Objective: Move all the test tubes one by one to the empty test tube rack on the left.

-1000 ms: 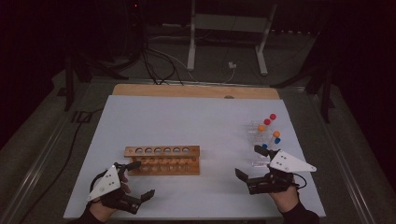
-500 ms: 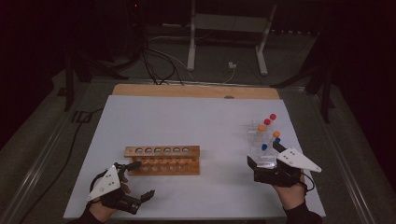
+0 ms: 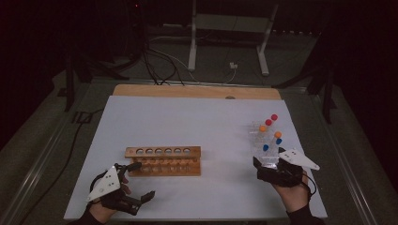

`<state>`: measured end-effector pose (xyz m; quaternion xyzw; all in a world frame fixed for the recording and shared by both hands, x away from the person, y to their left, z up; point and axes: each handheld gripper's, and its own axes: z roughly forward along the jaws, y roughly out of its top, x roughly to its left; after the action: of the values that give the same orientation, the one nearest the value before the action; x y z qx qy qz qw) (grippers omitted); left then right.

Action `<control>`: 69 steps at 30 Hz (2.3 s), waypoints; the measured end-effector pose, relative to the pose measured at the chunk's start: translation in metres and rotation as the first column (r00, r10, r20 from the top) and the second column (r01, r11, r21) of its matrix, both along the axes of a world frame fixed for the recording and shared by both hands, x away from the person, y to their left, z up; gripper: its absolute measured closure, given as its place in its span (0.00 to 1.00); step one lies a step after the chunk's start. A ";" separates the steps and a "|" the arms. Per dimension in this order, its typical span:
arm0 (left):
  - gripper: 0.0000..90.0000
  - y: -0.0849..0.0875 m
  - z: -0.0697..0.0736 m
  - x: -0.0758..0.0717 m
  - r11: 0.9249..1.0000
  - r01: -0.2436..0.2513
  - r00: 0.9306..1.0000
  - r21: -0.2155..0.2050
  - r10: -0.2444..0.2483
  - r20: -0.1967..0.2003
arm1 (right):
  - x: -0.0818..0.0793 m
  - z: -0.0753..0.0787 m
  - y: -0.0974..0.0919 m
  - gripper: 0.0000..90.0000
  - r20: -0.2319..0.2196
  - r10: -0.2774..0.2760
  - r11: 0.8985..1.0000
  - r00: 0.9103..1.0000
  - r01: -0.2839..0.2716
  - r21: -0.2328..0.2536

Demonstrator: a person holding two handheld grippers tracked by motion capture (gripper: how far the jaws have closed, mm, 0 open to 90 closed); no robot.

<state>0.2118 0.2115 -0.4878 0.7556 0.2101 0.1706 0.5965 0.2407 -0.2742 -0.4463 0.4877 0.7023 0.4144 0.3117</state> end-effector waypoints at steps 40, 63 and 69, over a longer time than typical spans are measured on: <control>0.01 0.002 0.000 -0.001 1.000 0.000 1.000 0.000 0.000 -0.001 | 0.031 -0.023 -0.007 0.85 -0.134 -0.081 0.997 0.988 0.077 -0.031; 0.01 0.001 0.000 -0.001 1.000 0.001 1.000 0.018 -0.001 -0.003 | 0.015 0.011 -0.006 0.85 -0.004 -0.050 0.997 0.999 0.050 -0.053; 0.01 0.000 0.000 -0.001 1.000 0.004 1.000 0.019 -0.004 -0.007 | 0.006 0.024 0.000 0.85 0.044 -0.030 0.997 0.999 0.032 -0.065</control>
<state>0.2112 0.2119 -0.4880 0.7623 0.2090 0.1690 0.5888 0.2472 -0.2747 -0.4220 0.4790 0.7009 0.3969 0.3490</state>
